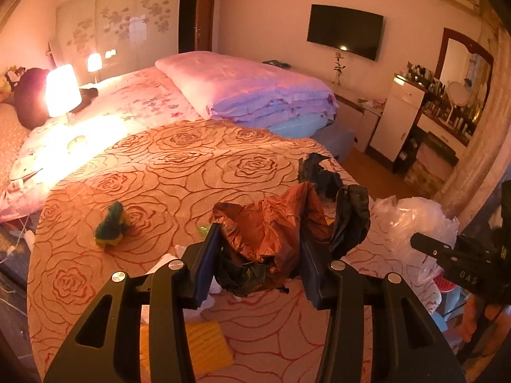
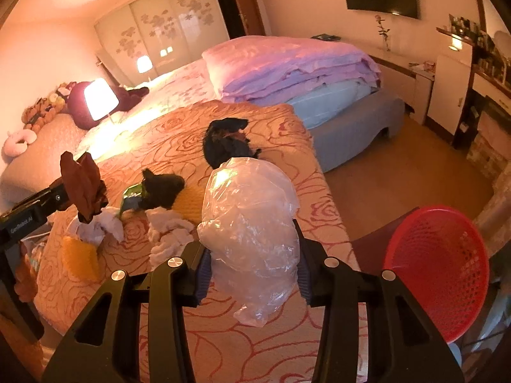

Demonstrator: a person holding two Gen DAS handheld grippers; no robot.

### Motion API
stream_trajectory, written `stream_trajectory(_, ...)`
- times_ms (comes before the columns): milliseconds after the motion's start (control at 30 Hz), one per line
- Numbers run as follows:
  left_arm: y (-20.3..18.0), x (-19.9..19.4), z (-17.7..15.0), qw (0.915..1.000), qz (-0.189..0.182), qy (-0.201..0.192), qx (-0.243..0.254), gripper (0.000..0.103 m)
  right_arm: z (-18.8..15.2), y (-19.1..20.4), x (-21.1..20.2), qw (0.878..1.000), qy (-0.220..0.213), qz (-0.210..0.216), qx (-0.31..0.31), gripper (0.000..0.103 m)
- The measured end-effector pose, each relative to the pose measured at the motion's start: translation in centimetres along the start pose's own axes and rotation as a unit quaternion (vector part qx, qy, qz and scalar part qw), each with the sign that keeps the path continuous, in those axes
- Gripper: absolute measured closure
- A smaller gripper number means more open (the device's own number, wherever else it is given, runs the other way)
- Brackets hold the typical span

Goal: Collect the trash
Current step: 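Grasp the orange-and-black plastic bag with the left tool, then carry the orange bag with the left tool into the wastebasket while the right tool drops the clear bag there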

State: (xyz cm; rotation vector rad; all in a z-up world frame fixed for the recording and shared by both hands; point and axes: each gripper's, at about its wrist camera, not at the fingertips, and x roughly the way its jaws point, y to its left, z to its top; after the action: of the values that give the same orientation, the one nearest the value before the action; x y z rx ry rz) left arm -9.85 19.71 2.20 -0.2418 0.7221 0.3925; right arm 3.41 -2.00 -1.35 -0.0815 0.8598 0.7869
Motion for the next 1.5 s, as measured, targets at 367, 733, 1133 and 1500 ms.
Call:
stream_trajectory(367, -5.4, 2.0, 1.4, 0.9973, -0.048, 0.001, 0.056, 0.059, -0.3, -4.8, -2.4, 0.996, -0.025, -0.059, 0.054, 0.061)
stream_trajectory(733, -13.9, 4.9, 1.7, 0.9848, -0.109, 0.017, 0.134, 0.059, -1.9, -10.5, -4.4, 0.984, -0.03, -0.133, 0.114, 0.061)
stream_trajectory(1133, -22.6, 8.3, -0.1, 0.9621, -0.167, 0.057, 0.208, 0.059, -4.6, -15.5, -5.5, 0.968, -0.016, -0.182, 0.172, 0.06)
stream_trajectory(1500, -28.9, 12.1, -2.9, 0.9334, -0.2, 0.114, 0.275, 0.058, -7.0, -18.7, -4.6, 0.959, 0.02, -0.194, 0.206, 0.059)
